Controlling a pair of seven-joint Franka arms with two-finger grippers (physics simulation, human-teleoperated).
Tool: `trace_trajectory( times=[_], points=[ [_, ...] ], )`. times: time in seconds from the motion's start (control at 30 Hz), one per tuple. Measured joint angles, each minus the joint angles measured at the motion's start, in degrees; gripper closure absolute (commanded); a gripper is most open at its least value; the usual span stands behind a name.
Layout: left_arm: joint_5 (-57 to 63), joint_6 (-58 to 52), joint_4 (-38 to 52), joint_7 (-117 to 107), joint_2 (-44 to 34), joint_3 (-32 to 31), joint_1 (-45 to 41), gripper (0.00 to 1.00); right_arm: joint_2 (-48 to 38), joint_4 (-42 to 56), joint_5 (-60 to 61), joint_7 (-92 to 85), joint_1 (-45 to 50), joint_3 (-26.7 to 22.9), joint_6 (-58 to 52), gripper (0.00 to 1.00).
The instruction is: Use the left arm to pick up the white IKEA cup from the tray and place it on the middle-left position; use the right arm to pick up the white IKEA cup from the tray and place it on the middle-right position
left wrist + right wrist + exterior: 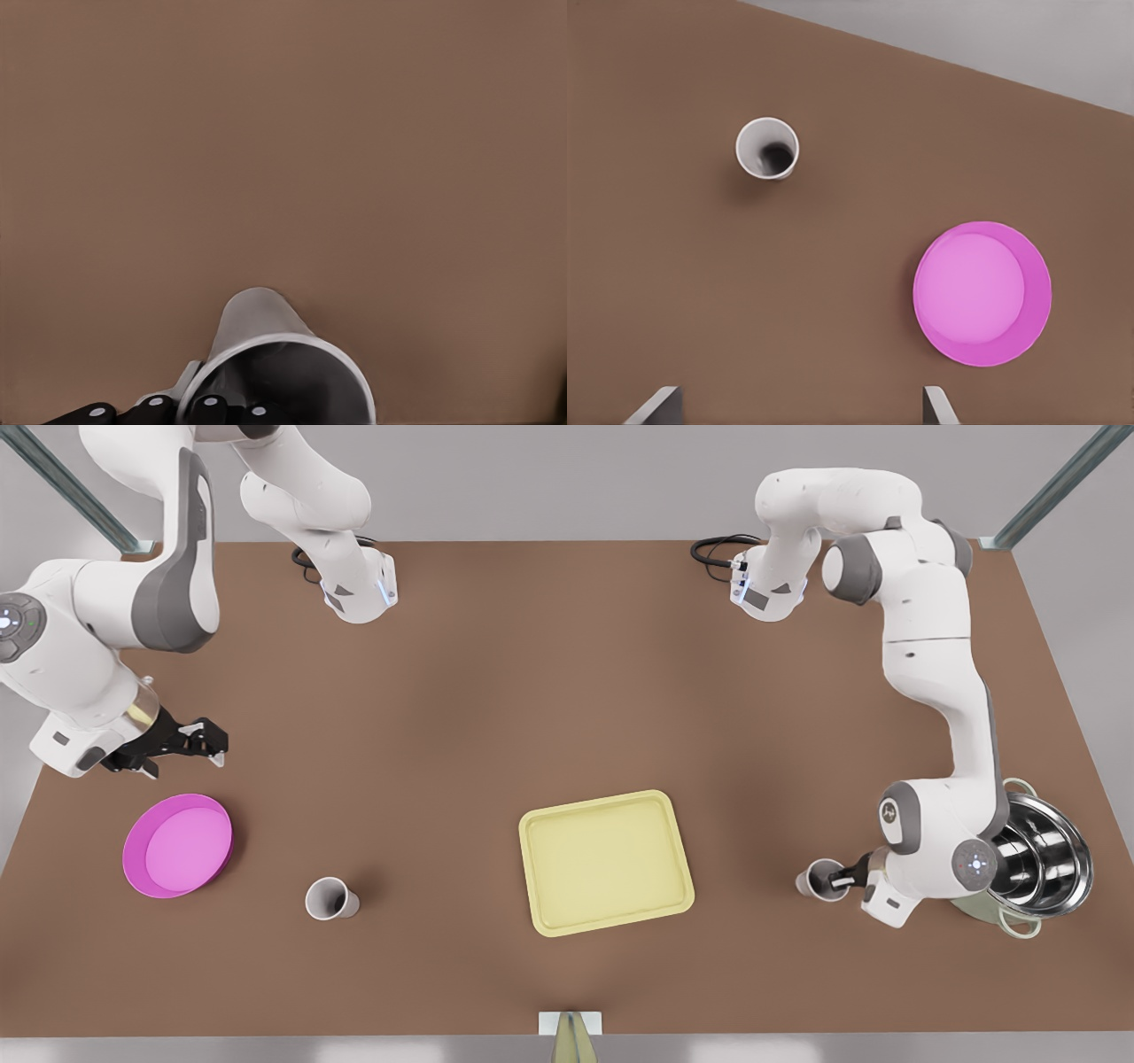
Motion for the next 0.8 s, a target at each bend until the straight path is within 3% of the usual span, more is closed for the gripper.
trace_trajectory(
  times=[0.1,0.13,0.17,0.2,0.43,0.57,0.67,0.8],
  points=[
    [-1.56,1.4,-0.82,5.13,0.08,-0.08,0.16,0.9,0.0,0.02,0.03,0.04,0.05,0.01,0.11,0.0],
    [-1.88,1.74,-0.88,6.66,0.09,-0.09,0.15,0.86,0.0,0.03,0.05,0.05,0.03,0.01,0.13,0.0],
    [-2.41,2.01,-0.9,8.24,0.08,-0.08,0.14,0.11,0.0,0.02,0.05,0.06,0.0,0.01,0.15,0.0],
    [-3.28,2.23,-0.87,9.96,0.05,-0.07,0.14,0.0,0.0,0.0,0.04,0.07,-0.03,0.01,0.17,0.0],
    [-4.12,-1.88,3.82,19.48,-3.0,0.19,-0.38,0.0,0.29,0.06,0.06,0.2,-0.09,0.01,0.3,0.0],
    [-1.24,-13.37,5.96,19.1,-18.63,-0.09,-0.83,0.0,0.35,0.1,-0.05,0.26,-0.02,0.01,0.33,0.0],
    [0.3,-16.17,-7.85,17.94,-31.0,-0.85,-1.18,0.0,0.35,0.11,-0.15,0.29,-0.01,0.01,0.37,0.0],
    [2.0,-16.39,-10.69,16.71,-32.87,-1.04,-2.07,0.0,0.35,0.08,-0.28,0.31,0.08,0.09,0.41,0.0]
  ],
)
